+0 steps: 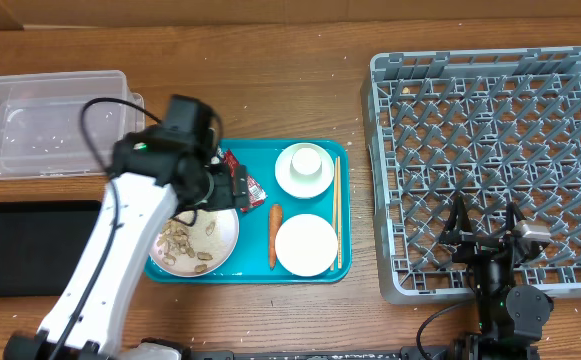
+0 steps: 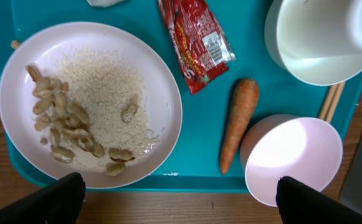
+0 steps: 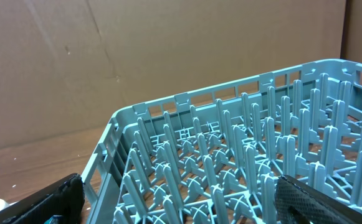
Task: Sort waste into correct bins and load items into the dishwasher
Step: 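Move the left gripper to the white plate's rim, then grasp the white plate rim with the left gripper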
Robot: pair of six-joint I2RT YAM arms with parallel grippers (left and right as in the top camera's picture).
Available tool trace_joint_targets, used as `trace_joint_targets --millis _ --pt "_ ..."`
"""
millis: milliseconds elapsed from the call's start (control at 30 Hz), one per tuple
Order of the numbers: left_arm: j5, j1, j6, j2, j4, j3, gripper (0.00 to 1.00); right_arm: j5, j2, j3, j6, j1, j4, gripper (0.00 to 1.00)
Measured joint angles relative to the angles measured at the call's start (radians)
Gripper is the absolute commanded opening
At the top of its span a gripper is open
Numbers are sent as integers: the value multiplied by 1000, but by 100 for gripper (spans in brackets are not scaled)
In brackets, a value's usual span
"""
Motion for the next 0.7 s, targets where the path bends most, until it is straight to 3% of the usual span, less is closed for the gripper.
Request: trace_joint_targets --millis 267,333,367,533,700 --pt "-126 -108 -135 129 55 -2 100 0 0 0 0 0 0 100" --pt "-121 -105 -144 171 55 -2 84 0 0 0 -1 0 0 100" --pt "-110 -100 -145 188 54 -2 80 0 0 0 -1 0 0 100" --pt "-48 -100 -131 248 75 -26 88 0 0 0 0 0 0 100" --pt "-28 -108 -118 262 112 -83 85 0 0 0 -1 0 1 100"
